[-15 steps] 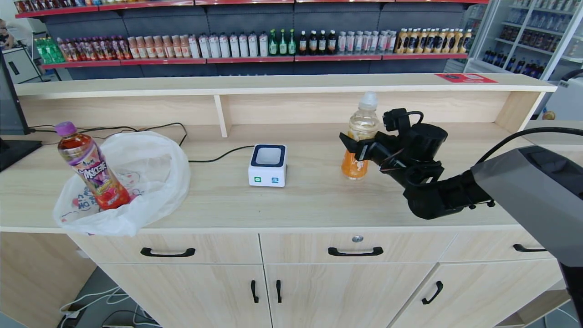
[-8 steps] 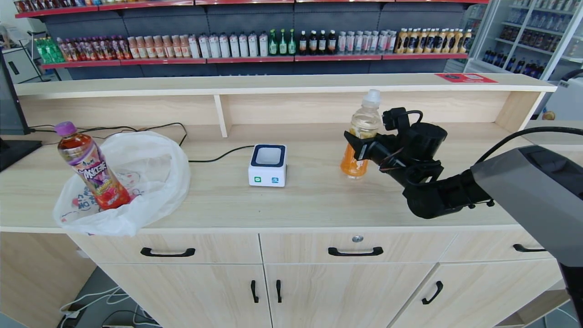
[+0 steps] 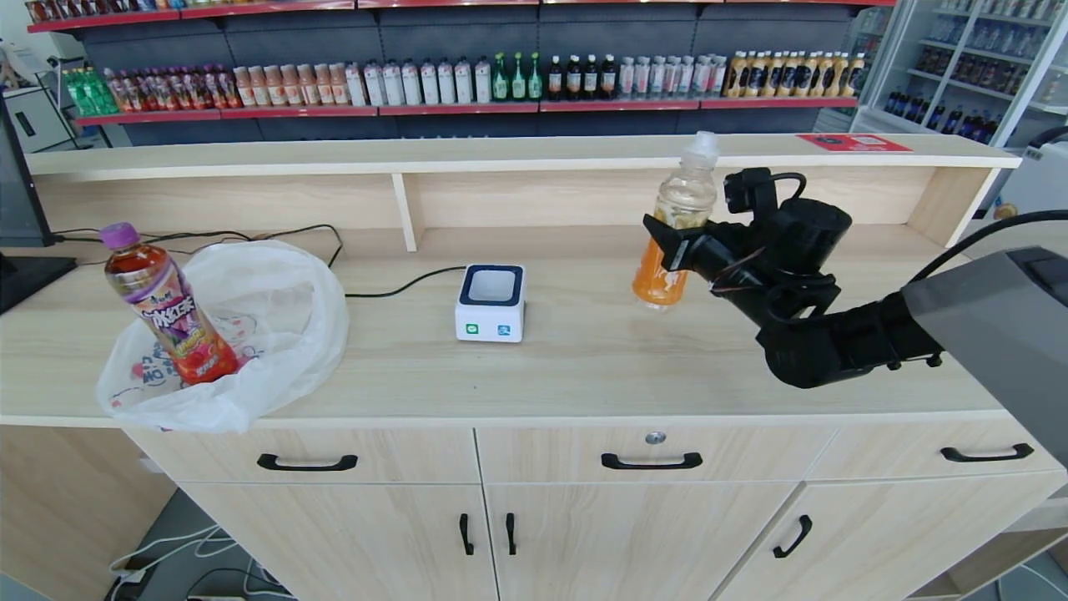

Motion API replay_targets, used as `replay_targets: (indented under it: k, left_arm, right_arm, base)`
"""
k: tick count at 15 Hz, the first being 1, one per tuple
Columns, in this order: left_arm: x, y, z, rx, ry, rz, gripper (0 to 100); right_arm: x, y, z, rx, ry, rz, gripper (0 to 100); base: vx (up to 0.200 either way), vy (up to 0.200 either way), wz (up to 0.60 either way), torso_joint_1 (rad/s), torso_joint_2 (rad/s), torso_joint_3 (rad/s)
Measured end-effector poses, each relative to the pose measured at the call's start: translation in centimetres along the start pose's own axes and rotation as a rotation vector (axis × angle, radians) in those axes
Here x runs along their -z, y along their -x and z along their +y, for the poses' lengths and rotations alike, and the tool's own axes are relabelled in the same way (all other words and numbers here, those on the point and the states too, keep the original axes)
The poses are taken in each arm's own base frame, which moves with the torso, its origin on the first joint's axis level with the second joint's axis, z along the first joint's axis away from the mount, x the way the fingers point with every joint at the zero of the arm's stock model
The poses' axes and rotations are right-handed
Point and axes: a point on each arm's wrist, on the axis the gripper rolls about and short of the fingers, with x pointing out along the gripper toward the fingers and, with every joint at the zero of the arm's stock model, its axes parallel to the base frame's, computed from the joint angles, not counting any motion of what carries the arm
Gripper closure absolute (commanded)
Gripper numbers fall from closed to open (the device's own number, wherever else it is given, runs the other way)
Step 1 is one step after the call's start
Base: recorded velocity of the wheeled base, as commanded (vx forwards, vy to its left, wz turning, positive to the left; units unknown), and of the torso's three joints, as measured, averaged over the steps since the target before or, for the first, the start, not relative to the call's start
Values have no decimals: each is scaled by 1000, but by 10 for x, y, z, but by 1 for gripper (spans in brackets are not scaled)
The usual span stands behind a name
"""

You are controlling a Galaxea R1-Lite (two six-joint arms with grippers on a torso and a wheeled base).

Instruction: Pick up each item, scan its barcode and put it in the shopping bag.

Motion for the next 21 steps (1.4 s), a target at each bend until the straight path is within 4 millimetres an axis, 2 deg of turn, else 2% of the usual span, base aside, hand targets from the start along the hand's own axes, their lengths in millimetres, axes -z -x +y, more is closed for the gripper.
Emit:
replay_targets:
  k: [2,5,9,13,15,18,21]
  left_arm:
    - [0,0,0,0,0,1,100]
    - [0,0,0,0,-1,1,100]
    - [0,0,0,0,-3,1,100]
    - [0,0,0,0,-1,1,100]
    - [0,0,0,0,-2,2,100]
    - [0,0,0,0,-2,3,100]
    - [0,0,0,0,-2,3,100]
  right_arm:
    - [-22,8,1,1,2,-26,100]
    - [-50,30,5,19,2,-32,100]
    - [-83,83,13,83,8,-14,100]
    - [-104,155,22,101,27,21,100]
    - [-113,185,26,102,52,17,100]
    - [-122,217,31,100,58,-3,100]
    - [-118,242,36,86,2,8,100]
  base:
    - [0,0,0,0,0,0]
    - [0,0,0,0,0,0]
    - [0,0,0,0,0,0]
    - [0,0,0,0,0,0]
    - [0,0,0,0,0,0]
    - [0,0,0,0,0,0]
    - [0,0,0,0,0,0]
